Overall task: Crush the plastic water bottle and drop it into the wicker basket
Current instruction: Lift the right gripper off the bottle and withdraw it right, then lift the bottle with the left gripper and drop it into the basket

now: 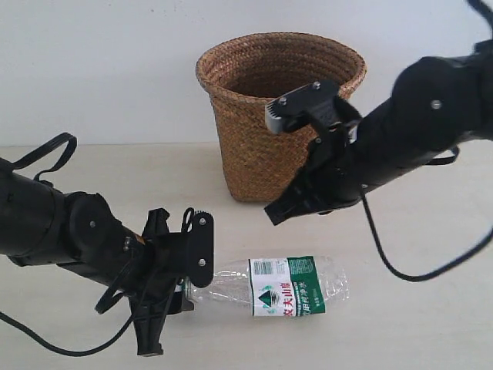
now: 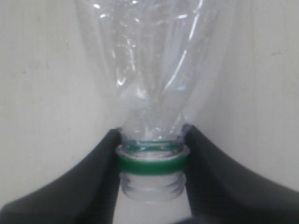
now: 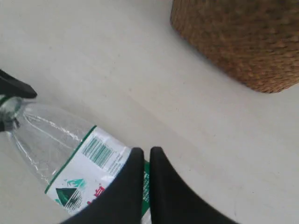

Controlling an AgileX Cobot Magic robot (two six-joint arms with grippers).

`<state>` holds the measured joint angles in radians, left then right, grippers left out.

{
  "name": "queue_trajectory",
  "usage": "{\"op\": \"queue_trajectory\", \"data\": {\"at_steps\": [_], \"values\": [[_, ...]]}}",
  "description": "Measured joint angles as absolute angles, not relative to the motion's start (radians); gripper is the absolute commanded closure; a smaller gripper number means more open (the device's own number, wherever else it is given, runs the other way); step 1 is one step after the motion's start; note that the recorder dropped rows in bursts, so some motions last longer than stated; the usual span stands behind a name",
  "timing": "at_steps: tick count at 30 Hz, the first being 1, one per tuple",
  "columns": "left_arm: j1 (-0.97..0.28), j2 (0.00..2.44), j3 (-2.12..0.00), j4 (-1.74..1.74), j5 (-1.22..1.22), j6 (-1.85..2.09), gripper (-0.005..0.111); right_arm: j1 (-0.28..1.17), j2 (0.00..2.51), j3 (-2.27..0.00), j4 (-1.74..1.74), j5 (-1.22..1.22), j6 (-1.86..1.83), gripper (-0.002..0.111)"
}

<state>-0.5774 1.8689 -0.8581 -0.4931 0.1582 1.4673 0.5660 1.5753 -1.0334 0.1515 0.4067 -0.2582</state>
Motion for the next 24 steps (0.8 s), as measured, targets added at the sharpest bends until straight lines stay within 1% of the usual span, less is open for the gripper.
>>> {"op": "queue_trajectory", "data": {"at_steps": [4, 12, 15, 20, 24], "values": [[-0.577, 1.869, -0.858, -0.493, 0.158, 1.467, 0.103, 0.566, 1.432, -0.85, 0.153, 0.193, -0.196, 0.108], [-0.577, 1.859, -0.858, -0.501, 0.142, 1.469, 0.103, 0.562, 1.134, -0.342, 0.153, -0.364, -0.048, 0.108], [-0.577, 1.823, -0.858, -0.525, 0.144, 1.469, 0.103, 0.56, 1.045, -0.197, 0.153, -0.539, 0.0, 0.108], [-0.577, 1.72, -0.858, -0.546, 0.176, 1.469, 0.103, 0.56, 0.92, -0.029, 0.155, -0.699, 0.015, 0.108], [-0.577, 1.603, -0.858, -0.549, 0.183, 1.435, 0.103, 0.56, 0.854, -0.008, 0.156, -0.696, 0.018, 0.108]]}}
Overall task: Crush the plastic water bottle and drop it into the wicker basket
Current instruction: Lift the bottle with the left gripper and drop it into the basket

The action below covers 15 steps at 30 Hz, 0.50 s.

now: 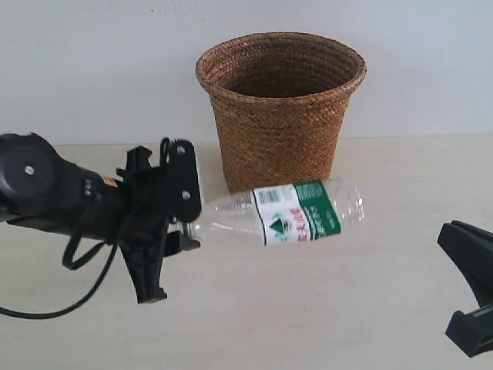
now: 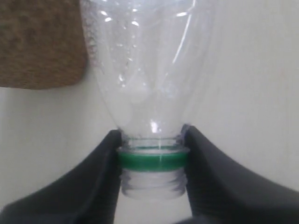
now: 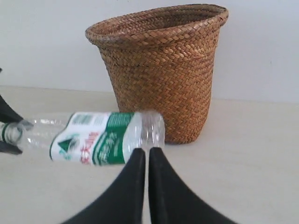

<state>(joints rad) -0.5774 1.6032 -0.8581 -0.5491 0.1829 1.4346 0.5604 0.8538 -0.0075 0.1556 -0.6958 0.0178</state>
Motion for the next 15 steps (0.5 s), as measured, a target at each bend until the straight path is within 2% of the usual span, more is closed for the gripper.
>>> {"op": "queue_trajectory", "data": {"at_steps": [8, 15], "values": [[-0.577, 1.338, -0.878, -0.549, 0.145, 1.324, 0.103, 0.56, 0.832, -0.005, 0.154, -0.585, 0.026, 0.108], [-0.577, 1.338, -1.038, -0.554, 0.093, 1.233, 0.103, 0.56, 0.832, -0.005, 0.15, -0.579, 0.03, 0.108]]}}
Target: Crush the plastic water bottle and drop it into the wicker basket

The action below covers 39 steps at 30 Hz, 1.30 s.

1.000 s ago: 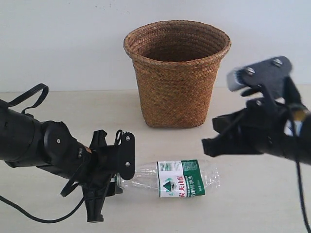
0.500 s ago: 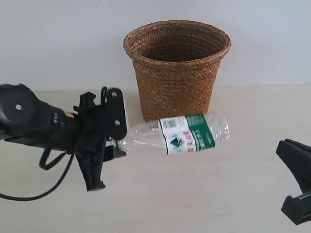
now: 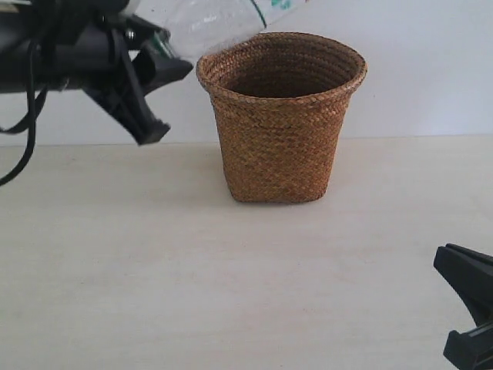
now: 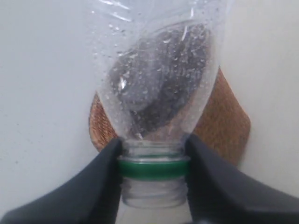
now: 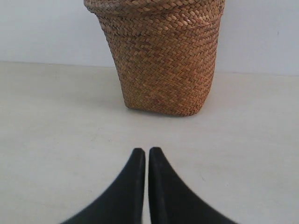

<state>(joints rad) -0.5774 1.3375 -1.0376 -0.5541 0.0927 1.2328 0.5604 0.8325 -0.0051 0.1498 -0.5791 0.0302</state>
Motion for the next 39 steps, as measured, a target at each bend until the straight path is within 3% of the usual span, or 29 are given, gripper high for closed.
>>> {"op": "queue_trajectory", "data": {"at_steps": [9, 12, 20, 23, 26, 28, 33, 39], "values": [[-0.577, 1.567, -1.316, -0.554, 0.015, 1.147, 0.103, 0.56, 0.832, -0.005, 0.15, -0.579, 0.037, 0.108], [-0.577, 1.666, -1.396, -0.554, 0.015, 1.093, 0.097, 0.56, 0.832, -0.005, 0.15, -0.579, 0.039, 0.108], [-0.537, 1.845, -1.556, -0.556, 0.115, 0.902, 0.038, 0.56, 0.832, -0.005, 0.146, -0.579, 0.045, 0.108], [-0.529, 1.862, -1.574, -0.556, 0.143, 0.857, 0.03, 0.56, 0.832, -0.005, 0.132, -0.579, 0.056, 0.108], [-0.529, 1.86, -1.578, -0.556, 0.162, 0.84, 0.033, 0.56, 0.832, -0.005, 0.116, -0.579, 0.064, 0.108], [-0.529, 1.855, -1.581, -0.554, 0.183, 0.835, 0.043, 0.56, 0.832, -0.005, 0.106, -0.579, 0.067, 0.108], [-0.502, 1.789, -1.581, -0.554, 0.304, 0.8, 0.102, 0.56, 0.832, -0.005, 0.1, -0.579, 0.071, 0.108], [-0.349, 1.671, -1.555, -0.554, 0.501, 0.646, 0.103, 0.56, 0.832, -0.005, 0.096, -0.579, 0.075, 0.108]]}}
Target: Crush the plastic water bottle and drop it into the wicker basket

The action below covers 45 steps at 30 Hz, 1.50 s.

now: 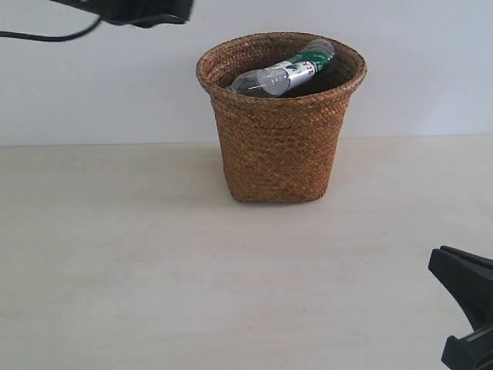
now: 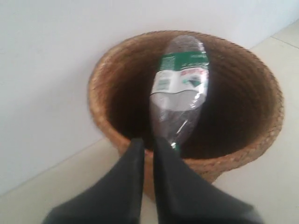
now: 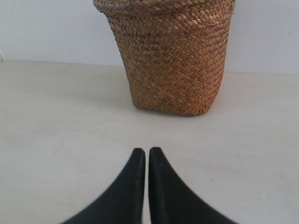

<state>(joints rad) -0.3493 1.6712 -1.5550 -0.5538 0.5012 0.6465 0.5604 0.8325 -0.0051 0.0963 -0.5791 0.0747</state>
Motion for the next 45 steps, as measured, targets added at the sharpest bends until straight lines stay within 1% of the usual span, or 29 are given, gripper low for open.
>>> {"op": "queue_trajectory", "data": {"at_steps": [4, 7, 12, 18, 23, 28, 34, 45], "values": [[-0.236, 1.55, -1.413, -0.554, 0.491, 0.576, 0.103, 0.56, 0.832, -0.005, 0.096, -0.577, 0.075, 0.108], [-0.19, 1.429, -1.245, -0.558, 0.38, 0.546, 0.103, 0.56, 0.832, -0.005, 0.096, -0.575, 0.079, 0.108], [-0.161, 1.18, -0.983, -0.6, 0.133, 0.536, 0.103, 0.56, 0.832, -0.005, 0.096, -0.573, 0.079, 0.108], [-0.161, 0.918, -0.781, -0.61, 0.026, 0.532, 0.103, 0.56, 0.832, -0.005, 0.096, -0.573, 0.079, 0.108], [-0.161, 0.772, -0.698, -0.612, 0.019, 0.528, 0.103, 0.56, 0.832, -0.005, 0.094, -0.567, 0.11, 0.108], [-0.161, 0.68, -0.659, -0.612, 0.019, 0.528, 0.103, 0.56, 0.832, -0.005, 0.094, -0.568, 0.116, 0.108], [-0.161, 0.633, -0.655, -0.612, 0.047, 0.528, 0.103, 0.56, 0.832, -0.005, 0.094, -0.568, 0.116, 0.108], [-0.161, 0.63, -0.655, -0.61, 0.051, 0.528, 0.103, 0.56, 0.832, -0.005, 0.094, -0.568, 0.116, 0.108]]}}
